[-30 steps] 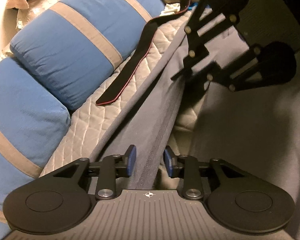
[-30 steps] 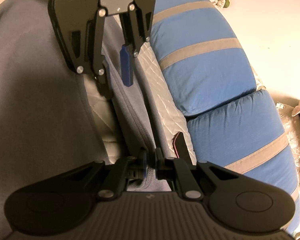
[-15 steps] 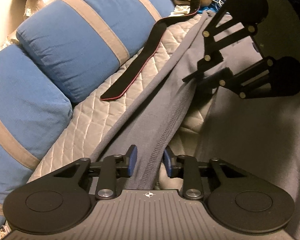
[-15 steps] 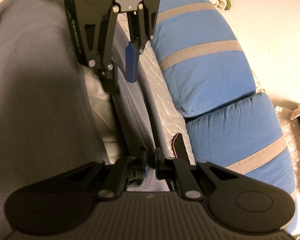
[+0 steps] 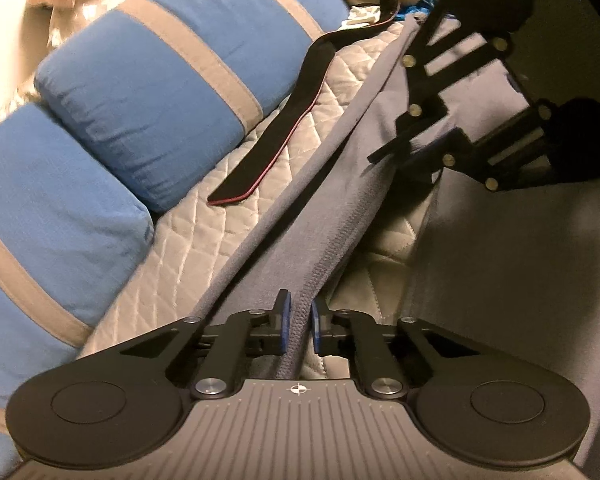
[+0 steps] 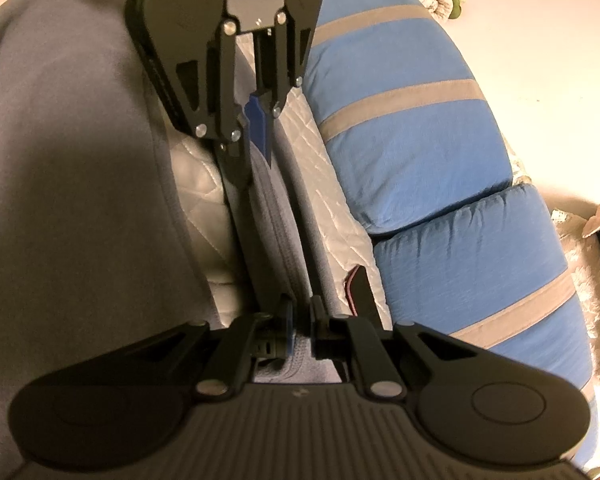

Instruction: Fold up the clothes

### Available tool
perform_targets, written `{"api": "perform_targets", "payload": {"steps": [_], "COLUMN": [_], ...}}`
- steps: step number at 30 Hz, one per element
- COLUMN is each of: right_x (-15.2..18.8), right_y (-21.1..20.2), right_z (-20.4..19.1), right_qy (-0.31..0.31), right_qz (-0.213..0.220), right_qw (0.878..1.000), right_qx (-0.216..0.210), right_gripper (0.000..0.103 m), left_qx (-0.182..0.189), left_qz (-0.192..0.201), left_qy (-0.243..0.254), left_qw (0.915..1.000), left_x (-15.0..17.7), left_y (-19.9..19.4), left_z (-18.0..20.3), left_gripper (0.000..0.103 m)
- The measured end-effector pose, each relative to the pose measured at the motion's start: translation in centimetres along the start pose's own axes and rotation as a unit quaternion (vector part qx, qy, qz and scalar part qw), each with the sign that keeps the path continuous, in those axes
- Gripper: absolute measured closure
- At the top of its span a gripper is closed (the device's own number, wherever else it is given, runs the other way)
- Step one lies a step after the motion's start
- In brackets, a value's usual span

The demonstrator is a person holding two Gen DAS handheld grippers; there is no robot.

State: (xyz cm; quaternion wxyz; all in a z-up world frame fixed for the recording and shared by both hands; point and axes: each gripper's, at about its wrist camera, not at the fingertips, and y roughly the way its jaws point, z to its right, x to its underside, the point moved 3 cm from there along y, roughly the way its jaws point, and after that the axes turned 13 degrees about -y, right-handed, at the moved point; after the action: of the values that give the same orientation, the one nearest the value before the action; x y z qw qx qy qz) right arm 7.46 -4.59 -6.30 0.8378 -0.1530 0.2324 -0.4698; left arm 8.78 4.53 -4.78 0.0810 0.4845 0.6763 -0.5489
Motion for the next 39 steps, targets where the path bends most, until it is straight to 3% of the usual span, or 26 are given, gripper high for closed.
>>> {"api": "perform_targets", "payload": {"steps": [4,8,15,18,26,29,33,35,37,39], "right_x": [0.1,-0.1,-0.3,-0.2,-0.3,-0.3,-0.2,-0.2,-0.2,-0.2], "right_y": [-0.1,-0.3,-0.3,-0.1,-0.2,-0.2,-0.2,-0.1,-0.2,-0.4], "right_z": [0.0,-0.7,-2.2,-2.5,-3.0,-3.0,-3.1,-3.2,-3.2,-3.3], "right_qy": [0.006,-0.001,-0.021,-0.028,-0.033,-0.033,-0.035,-0.040,-0.048,-0.057], "right_qz": [0.001,0.003,-0.002,-0.009,-0.007,-0.008,-0.013,-0.019,-0.023,-0.025], "right_qw": [1.000,1.000,0.999,0.999,0.999,0.999,0.998,0.998,0.998,0.997], "right_qx": [-0.004,-0.012,-0.034,-0.035,-0.035,-0.037,-0.042,-0.041,-0.040,-0.038], "right_gripper": [0.094,0.095,0.096,0.097,0.097,0.097,0.096,0.083,0.073,0.068], "left_qx": [-0.038,-0.085,-0.126,-0.133,-0.157,-0.154,-0.121,-0.103,-0.082,-0.073], "left_qz": [0.019,0.017,-0.015,-0.030,-0.045,-0.051,-0.036,-0.037,-0.038,-0.034], "left_qy": [0.075,0.151,0.236,0.247,0.231,0.210,0.123,0.070,0.007,-0.071], "left_qw": [0.9963,0.9848,0.9633,0.9593,0.9591,0.9642,0.9844,0.9914,0.9959,0.9942], "left_x": [0.9,1.9,3.9,4.8,6.1,6.5,5.8,5.7,6.1,6.8], "left_y": [-0.8,-0.7,0.7,1.2,0.6,-0.1,-2.2,-3.6,-5.2,-6.9], "left_z": [1.8,3.7,5.3,5.3,3.6,2.8,1.2,-0.1,-2.3,-5.0], "left_gripper": [0.096,0.096,0.097,0.099,0.099,0.099,0.092,0.082,0.065,0.061]}}
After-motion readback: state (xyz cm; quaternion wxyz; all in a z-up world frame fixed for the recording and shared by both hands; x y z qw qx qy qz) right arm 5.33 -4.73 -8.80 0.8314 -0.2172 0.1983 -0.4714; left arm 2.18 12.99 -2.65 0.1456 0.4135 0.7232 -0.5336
